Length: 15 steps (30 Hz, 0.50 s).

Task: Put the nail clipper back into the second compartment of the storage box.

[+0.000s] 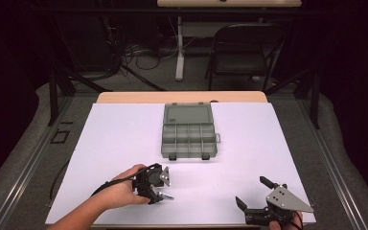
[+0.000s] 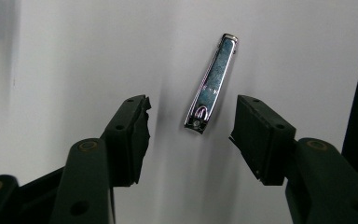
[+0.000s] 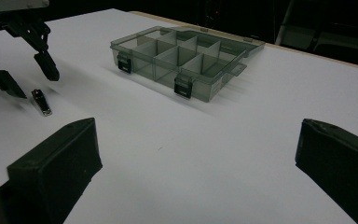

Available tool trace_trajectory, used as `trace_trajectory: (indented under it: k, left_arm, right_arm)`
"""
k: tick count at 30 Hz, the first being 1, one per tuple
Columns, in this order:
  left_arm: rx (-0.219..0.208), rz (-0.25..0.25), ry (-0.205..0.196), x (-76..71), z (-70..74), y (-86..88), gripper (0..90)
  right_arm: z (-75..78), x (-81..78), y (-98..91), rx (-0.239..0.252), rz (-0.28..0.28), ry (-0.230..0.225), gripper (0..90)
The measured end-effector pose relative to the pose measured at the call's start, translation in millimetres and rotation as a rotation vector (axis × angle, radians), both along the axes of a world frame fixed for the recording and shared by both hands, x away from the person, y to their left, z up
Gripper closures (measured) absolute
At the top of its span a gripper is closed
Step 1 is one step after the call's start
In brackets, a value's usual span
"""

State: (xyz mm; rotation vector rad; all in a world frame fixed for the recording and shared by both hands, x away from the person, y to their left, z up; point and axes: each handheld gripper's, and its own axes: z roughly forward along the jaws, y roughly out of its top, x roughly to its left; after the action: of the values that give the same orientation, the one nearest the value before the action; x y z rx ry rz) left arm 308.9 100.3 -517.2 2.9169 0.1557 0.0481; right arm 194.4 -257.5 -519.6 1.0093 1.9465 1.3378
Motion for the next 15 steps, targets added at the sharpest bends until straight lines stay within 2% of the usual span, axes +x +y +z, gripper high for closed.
trace_trajectory:
  k: [4, 8, 9, 10, 15]
  left_arm:
    - [-0.002, 0.0, -0.009, -0.2, -0.6, -0.2, 50.4]
    - [-0.001, -0.013, -0.008, -1.3, -3.0, -0.7, 47.8]
    - [0.004, -0.019, 0.007, -2.3, -3.7, -1.1, 48.9]
    - [0.004, -0.028, 0.019, -3.1, -5.3, -1.8, 54.6]
    - [0.025, -0.015, 0.003, -2.7, -7.2, -3.9, 53.6]
  right_arm:
    - [0.3, -0.2, -0.3, -0.002, 0.001, 0.002, 0.0]
    - [-0.1, 0.0, 0.1, 0.006, -0.001, -0.007, 0.0]
    - [-0.1, 0.0, 0.2, 0.007, -0.001, -0.007, 0.0]
    - [0.0, 0.0, 0.1, 0.006, 0.001, -0.005, 0.0]
    - [0.1, 0.0, -0.2, 0.004, 0.003, -0.001, 0.0]
